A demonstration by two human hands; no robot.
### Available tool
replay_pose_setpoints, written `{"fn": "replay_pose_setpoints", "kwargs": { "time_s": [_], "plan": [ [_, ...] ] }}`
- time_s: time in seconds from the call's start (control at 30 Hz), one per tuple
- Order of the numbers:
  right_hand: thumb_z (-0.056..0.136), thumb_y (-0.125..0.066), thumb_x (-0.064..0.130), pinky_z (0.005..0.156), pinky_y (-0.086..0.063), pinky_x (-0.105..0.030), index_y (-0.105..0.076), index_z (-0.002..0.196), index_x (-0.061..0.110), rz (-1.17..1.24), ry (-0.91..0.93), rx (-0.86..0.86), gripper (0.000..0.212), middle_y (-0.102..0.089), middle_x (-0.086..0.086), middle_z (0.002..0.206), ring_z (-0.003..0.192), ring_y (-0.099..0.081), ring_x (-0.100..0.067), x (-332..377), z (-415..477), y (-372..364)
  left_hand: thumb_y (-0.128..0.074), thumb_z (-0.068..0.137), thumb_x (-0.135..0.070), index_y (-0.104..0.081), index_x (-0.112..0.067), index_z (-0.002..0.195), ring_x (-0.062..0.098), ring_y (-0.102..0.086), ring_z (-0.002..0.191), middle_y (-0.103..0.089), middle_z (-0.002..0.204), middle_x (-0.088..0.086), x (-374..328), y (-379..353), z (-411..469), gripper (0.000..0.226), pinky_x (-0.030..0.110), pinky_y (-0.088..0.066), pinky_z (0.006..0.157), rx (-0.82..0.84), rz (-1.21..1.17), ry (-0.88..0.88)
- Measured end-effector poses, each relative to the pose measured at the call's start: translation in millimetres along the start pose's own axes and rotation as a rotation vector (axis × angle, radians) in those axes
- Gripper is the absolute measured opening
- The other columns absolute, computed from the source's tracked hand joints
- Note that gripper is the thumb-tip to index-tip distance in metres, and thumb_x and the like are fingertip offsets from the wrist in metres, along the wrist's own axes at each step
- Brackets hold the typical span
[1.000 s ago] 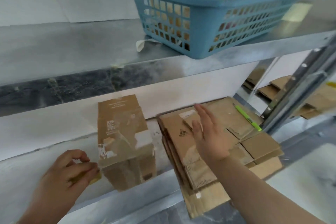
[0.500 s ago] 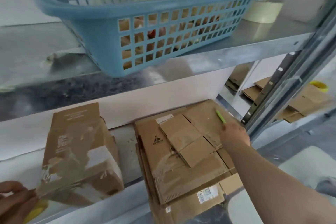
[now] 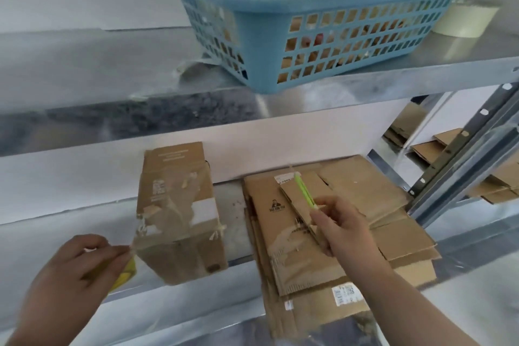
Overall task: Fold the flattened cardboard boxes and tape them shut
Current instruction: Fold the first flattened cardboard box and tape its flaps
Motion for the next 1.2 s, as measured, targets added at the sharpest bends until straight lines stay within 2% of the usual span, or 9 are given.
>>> {"fn": "replay_pose_setpoints", "kwargs": {
  "time_s": [0.07,0.2,0.3,0.43,0.6,0.8,0.9,1.07,1.2],
  "plan": [
    [0.096,-0.058,0.024,0.047,-0.04,-0.023,-0.066,0.095,0.045,0.015,0.049,0.114,0.022,-0.064,0.001,0.075,0.051,-0.049,-0.011,12.0,-22.5,-32.8,-0.064,0.08,-0.058,-0.066,-0.057,0.08,-0.007,-0.053,0.089,-0.055,0.102,-0.018,-14.5,3.1,2.8,0.002,0.008,-0.038,0.074,-0.049,0.013,-0.046],
    [0.099,-0.05,0.02,0.056,-0.041,-0.022,-0.059,0.11,0.053,-0.157,0.207,0.198,0.035,-0.063,0.004,0.076,0.059,-0.051,-0.005,42.4,-69.0,-89.7,-0.077,0.078,-0.018,-0.075,-0.03,0.093,0.004,-0.057,0.085,-0.06,0.097,-0.013,-9.1,7.7,0.4,0.019,0.023,-0.041,0.077,-0.007,-0.028,-0.017],
    [0.095,-0.055,0.021,0.054,-0.039,-0.013,-0.048,0.117,0.059,-0.311,0.312,0.242,0.044,-0.058,0.015,0.078,0.058,-0.05,-0.003,61.2,-96.1,-121.1,-0.078,0.075,-0.012,-0.07,-0.028,0.082,-0.002,-0.057,0.087,-0.06,0.091,-0.016,-16.1,5.9,2.6,0.02,0.006,-0.038,0.074,0.037,-0.106,-0.087],
    [0.097,-0.049,0.027,0.065,-0.042,-0.012,-0.027,0.133,0.066,-0.56,0.435,0.314,0.057,-0.052,0.033,0.091,0.079,-0.053,0.003,67.6,-121.3,-177.6,-0.078,0.076,-0.013,-0.066,-0.03,0.076,-0.004,-0.055,0.089,-0.056,0.089,-0.019,-4.1,7.9,4.0,0.02,0.002,-0.036,0.074,0.051,-0.184,-0.144],
    [0.101,-0.039,0.031,0.051,-0.034,-0.012,-0.007,0.141,0.062,-0.749,0.439,0.227,0.06,-0.041,0.018,0.088,0.067,-0.046,0.0,61.1,-125.9,-221.4,-0.068,0.078,-0.036,-0.07,-0.033,0.077,-0.006,-0.054,0.091,-0.05,0.101,-0.027,3.3,6.5,5.9,0.004,0.001,-0.037,0.073,0.061,-0.216,-0.161],
    [0.1,-0.037,0.019,0.05,-0.03,-0.022,0.0,0.148,0.056,-0.948,0.333,0.183,0.071,-0.032,0.012,0.089,0.066,-0.042,-0.011,60.0,-118.3,-243.6,-0.073,0.079,-0.026,-0.068,-0.031,0.074,-0.011,-0.051,0.091,-0.052,0.093,-0.025,-1.0,5.0,13.7,0.009,0.002,-0.038,0.069,0.058,-0.213,-0.186],
    [0.1,-0.038,0.018,0.046,-0.023,-0.019,-0.003,0.15,0.054,-0.974,0.309,0.151,0.071,-0.03,0.011,0.09,0.067,-0.042,-0.014,57.6,-122.1,-241.6,-0.074,0.078,-0.022,-0.064,-0.032,0.071,-0.018,-0.047,0.091,-0.05,0.088,-0.025,0.2,4.2,17.2,0.016,-0.003,-0.034,0.073,0.056,-0.215,-0.157],
    [0.102,-0.035,0.02,0.059,-0.039,-0.024,-0.005,0.15,0.053,-0.942,0.279,0.13,0.066,-0.033,0.012,0.091,0.071,-0.045,-0.012,56.8,-117.5,-242.3,-0.073,0.078,-0.024,-0.053,-0.043,0.065,-0.013,-0.049,0.091,-0.051,0.087,-0.022,0.2,3.5,19.4,0.031,-0.001,-0.035,0.07,0.07,-0.227,-0.141],
    [0.102,-0.037,0.026,0.051,-0.036,-0.016,-0.025,0.146,0.054,-0.808,0.243,0.18,0.053,-0.044,0.015,0.077,0.061,-0.046,-0.006,54.6,-119.5,-234.0,-0.073,0.078,-0.026,-0.052,-0.044,0.063,-0.008,-0.05,0.09,-0.053,0.087,-0.021,6.4,5.3,23.1,0.031,0.002,-0.035,0.065,0.09,-0.218,-0.119]
  ]
}}
Point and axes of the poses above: each hand's wrist, its own z-axis towards the middle knuckle, its own y-axis out of the back of the hand, x = y × z, the point moved 6 cm from there along z, towards the middle knuckle
